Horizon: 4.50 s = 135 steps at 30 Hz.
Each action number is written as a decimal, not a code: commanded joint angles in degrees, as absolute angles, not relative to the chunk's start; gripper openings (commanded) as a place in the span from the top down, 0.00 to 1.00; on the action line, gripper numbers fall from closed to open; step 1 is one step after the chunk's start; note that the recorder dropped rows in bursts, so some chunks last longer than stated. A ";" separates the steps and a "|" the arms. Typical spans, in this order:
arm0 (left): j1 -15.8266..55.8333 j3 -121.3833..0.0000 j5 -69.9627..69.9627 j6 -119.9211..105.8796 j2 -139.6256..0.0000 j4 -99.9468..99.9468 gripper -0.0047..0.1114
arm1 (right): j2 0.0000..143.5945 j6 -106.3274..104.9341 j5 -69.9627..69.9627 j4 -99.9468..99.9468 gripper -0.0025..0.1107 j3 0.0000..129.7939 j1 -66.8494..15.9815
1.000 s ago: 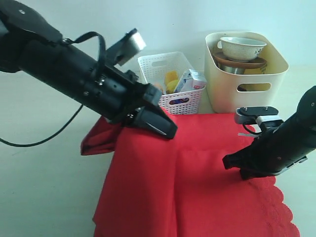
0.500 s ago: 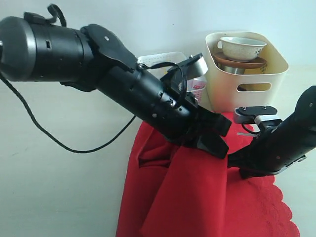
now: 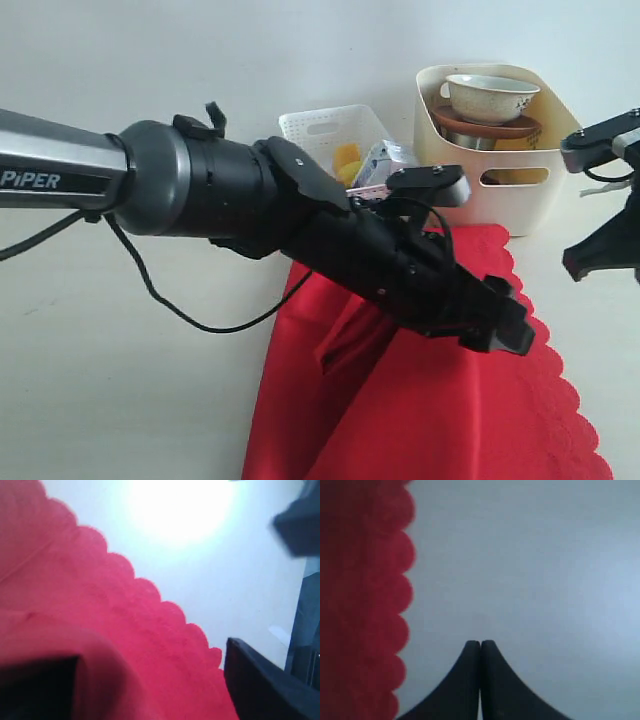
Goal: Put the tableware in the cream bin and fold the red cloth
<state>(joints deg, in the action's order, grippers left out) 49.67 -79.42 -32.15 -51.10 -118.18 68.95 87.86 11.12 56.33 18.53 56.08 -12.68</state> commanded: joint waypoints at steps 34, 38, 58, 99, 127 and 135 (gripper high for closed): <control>63.06 -88.10 -36.83 -20.52 -119.20 -8.67 0.16 | 88.13 6.56 47.64 13.76 0.98 56.41 -12.64; 63.06 -88.10 -42.19 -14.41 -116.98 -14.61 0.16 | 88.13 6.56 47.00 13.76 0.98 56.41 -12.64; 50.23 -75.29 -52.14 -13.02 -95.30 -11.55 0.16 | 81.29 -35.79 47.24 -25.40 0.77 56.41 -12.64; 38.79 -58.60 -27.72 -17.53 -58.05 -2.89 0.16 | 102.35 -40.07 30.01 15.40 0.63 53.69 -41.66; 38.79 -58.60 -31.31 -16.27 -57.97 -2.08 0.16 | 89.57 9.80 34.15 21.65 0.98 55.30 -18.29; 38.79 -58.60 -31.31 -16.27 -57.97 -1.63 0.16 | 94.79 9.80 28.81 14.56 0.98 55.30 -8.58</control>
